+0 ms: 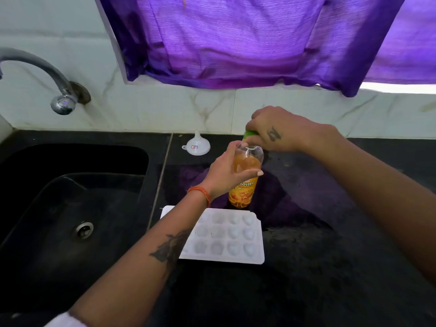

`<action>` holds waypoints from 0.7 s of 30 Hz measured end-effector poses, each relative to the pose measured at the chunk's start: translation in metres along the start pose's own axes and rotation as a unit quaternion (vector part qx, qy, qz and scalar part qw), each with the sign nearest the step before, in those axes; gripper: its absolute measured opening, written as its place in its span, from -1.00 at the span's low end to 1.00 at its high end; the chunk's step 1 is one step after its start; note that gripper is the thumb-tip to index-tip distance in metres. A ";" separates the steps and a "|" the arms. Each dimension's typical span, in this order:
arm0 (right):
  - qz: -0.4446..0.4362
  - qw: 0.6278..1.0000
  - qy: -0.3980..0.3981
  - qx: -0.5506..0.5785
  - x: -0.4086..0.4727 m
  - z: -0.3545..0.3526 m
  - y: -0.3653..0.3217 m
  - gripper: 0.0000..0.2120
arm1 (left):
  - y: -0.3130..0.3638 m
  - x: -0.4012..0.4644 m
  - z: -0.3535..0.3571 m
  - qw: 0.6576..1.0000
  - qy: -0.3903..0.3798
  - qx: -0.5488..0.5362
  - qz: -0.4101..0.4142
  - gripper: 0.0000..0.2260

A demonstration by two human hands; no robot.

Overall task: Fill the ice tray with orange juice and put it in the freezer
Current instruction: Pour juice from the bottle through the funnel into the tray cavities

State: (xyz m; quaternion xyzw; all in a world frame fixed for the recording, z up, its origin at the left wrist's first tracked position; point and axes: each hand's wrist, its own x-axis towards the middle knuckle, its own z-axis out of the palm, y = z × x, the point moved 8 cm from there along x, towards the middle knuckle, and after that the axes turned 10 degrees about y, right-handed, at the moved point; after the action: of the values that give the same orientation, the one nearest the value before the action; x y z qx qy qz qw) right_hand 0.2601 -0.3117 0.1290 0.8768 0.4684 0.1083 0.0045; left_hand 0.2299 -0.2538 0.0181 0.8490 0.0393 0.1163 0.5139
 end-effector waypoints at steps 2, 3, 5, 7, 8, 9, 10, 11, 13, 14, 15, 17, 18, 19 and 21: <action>-0.037 0.999 -0.008 0.009 -0.001 -0.002 -0.004 -0.68 | 0.000 0.000 0.000 1.000 -0.001 0.004 -0.002 -0.34; -0.049 0.999 -0.016 0.016 -0.001 -0.004 -0.004 -0.69 | 0.000 0.000 0.001 1.000 -0.001 0.004 -0.003 -0.34; -0.061 0.997 -0.036 0.035 -0.002 -0.005 -0.002 -0.66 | 0.000 0.000 0.001 1.000 0.000 0.002 -0.004 -0.33; -0.022 0.997 -0.044 0.062 -0.001 -0.005 0.005 -0.57 | 0.002 0.000 0.001 1.000 -0.004 0.001 0.003 -0.33; 0.016 0.997 -0.050 0.059 0.000 -0.003 0.010 -0.53 | 0.002 0.000 0.001 1.000 -0.006 0.001 0.006 -0.32; 0.038 0.997 -0.052 0.037 0.001 -0.001 0.012 -0.51 | 0.002 0.000 0.001 1.000 -0.007 -0.001 0.009 -0.32; 0.035 0.998 -0.047 0.011 0.002 0.000 0.010 -0.53 | 0.002 0.000 0.001 1.000 -0.006 -0.003 0.009 -0.32; 0.020 0.999 -0.041 -0.006 0.002 0.002 0.005 -0.56 | 0.001 0.000 0.001 1.000 -0.006 -0.005 0.007 -0.33; -0.011 0.999 -0.045 -0.022 0.001 0.003 -0.004 -0.64 | 0.000 0.000 0.001 1.000 -0.008 -0.008 0.008 -0.35; -0.025 0.998 -0.048 -0.023 0.001 0.001 -0.004 -0.67 | 0.000 0.000 0.001 1.000 -0.010 -0.008 0.010 -0.35; -0.037 0.998 -0.053 -0.018 -0.001 -0.001 -0.004 -0.70 | -0.001 0.000 0.002 1.000 -0.010 -0.009 0.011 -0.35; -0.060 0.996 -0.067 0.018 -0.004 -0.007 -0.006 -0.66 | -0.001 0.000 0.002 1.000 -0.009 -0.011 0.010 -0.34; -0.059 0.995 -0.063 0.054 -0.005 -0.011 -0.007 -0.61 | -0.001 0.000 0.002 1.000 -0.008 -0.011 0.012 -0.34; -0.042 0.995 -0.054 0.076 -0.004 -0.013 -0.005 -0.55 | 0.000 0.000 0.002 1.000 -0.008 -0.011 0.016 -0.34; 0.015 0.998 -0.053 0.037 0.000 -0.009 0.004 -0.44 | 0.001 0.000 0.002 1.000 -0.010 -0.006 0.024 -0.32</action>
State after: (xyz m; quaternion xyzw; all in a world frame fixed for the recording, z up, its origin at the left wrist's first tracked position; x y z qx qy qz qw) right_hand 0.2618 -0.3147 0.1378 0.8878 0.4582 0.0441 -0.0045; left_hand 0.2305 -0.2559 0.0182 0.8477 0.0132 0.1204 0.5164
